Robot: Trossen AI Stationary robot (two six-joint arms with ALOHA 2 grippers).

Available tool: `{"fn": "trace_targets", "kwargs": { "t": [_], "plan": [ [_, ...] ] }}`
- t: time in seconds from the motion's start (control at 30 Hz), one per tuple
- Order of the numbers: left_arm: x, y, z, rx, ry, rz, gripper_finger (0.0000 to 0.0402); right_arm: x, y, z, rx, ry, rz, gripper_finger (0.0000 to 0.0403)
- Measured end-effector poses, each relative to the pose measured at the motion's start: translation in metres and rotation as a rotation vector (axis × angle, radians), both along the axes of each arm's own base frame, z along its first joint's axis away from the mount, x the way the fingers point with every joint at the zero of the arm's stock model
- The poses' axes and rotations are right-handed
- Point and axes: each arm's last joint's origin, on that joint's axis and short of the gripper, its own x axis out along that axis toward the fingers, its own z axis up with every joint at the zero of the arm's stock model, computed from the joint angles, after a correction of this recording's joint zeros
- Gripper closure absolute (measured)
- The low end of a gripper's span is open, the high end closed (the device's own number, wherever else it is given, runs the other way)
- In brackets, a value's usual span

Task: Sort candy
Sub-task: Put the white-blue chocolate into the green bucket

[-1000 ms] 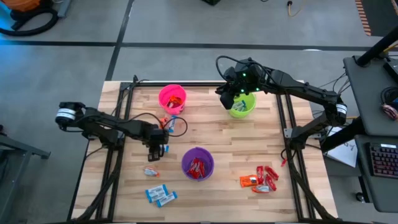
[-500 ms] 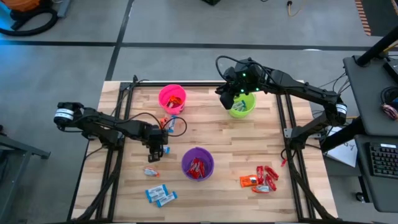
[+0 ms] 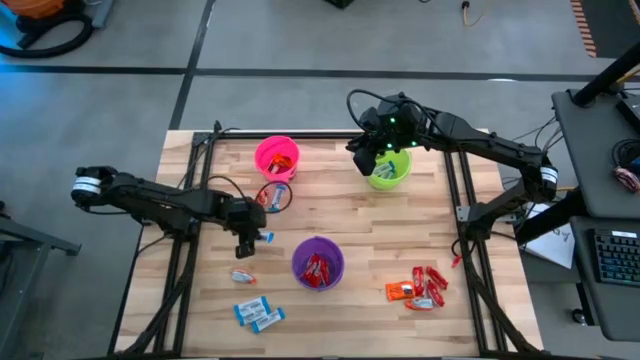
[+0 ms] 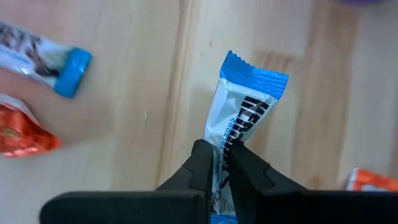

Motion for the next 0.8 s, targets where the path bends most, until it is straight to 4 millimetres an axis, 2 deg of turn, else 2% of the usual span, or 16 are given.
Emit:
{"fn": "trace_targets", "kwargs": {
  "t": [0.43, 0.63, 0.8],
  "plan": [
    [-0.011, 0.006, 0.050, 0.114, -0.324, 0.170, 0.0387, 0.001, 0.000, 0.001, -0.002, -0.014, 0.002, 0.0342],
    [0.001, 0.012, 0.090, 0.380, -0.419, 0.167, 0.0387, 0.012, 0.007, 0.008, -0.034, -0.117, 0.037, 0.0323],
    [0.019, 0.017, 0.114, 0.659, -0.380, 0.170, 0.0386, 0.030, 0.016, 0.011, -0.053, -0.227, 0.119, 0.0294]
  ]
}}
